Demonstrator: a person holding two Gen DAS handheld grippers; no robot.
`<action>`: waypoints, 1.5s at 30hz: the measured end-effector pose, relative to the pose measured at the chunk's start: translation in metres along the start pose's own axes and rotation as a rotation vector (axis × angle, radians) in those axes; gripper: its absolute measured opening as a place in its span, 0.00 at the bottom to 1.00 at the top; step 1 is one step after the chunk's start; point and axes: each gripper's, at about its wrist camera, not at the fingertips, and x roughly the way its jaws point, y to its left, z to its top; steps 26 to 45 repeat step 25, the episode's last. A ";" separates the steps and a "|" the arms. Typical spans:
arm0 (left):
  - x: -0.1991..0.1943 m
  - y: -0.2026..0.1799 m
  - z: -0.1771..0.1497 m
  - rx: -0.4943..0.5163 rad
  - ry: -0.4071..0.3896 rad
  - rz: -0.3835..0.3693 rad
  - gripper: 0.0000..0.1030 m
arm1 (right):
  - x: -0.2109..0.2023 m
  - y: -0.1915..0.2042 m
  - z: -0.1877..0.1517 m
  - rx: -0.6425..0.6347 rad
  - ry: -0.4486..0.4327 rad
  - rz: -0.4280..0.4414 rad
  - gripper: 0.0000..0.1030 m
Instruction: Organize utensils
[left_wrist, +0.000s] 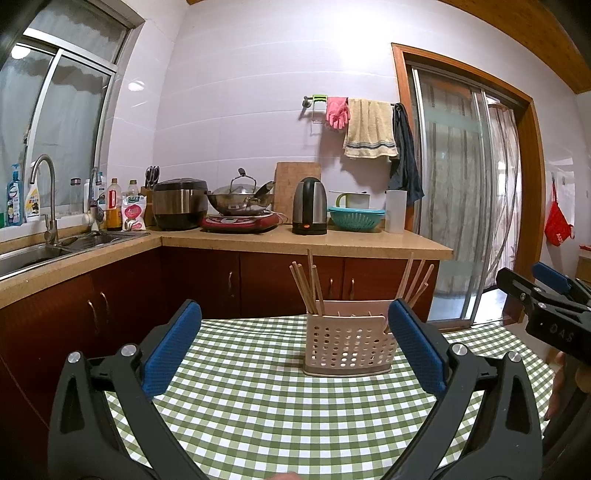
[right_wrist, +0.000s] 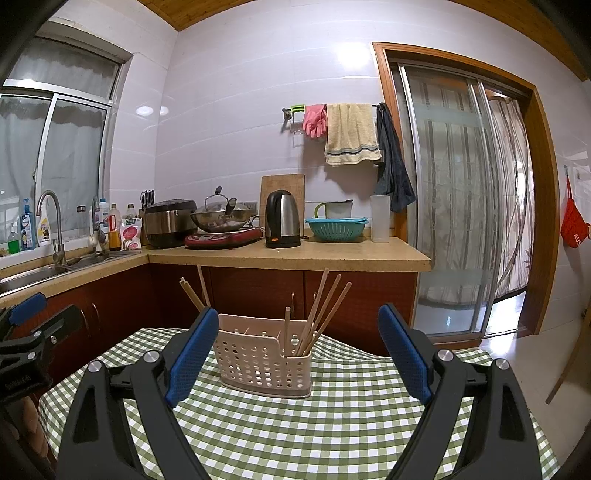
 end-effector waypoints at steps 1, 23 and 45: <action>0.002 0.000 0.000 -0.001 0.007 0.003 0.96 | 0.000 0.000 0.000 0.000 0.000 0.001 0.83; 0.076 0.011 -0.055 0.013 0.256 0.025 0.96 | 0.037 -0.029 -0.039 0.015 0.139 -0.024 0.83; 0.097 0.019 -0.071 0.000 0.323 0.041 0.96 | 0.046 -0.033 -0.049 0.017 0.173 -0.034 0.83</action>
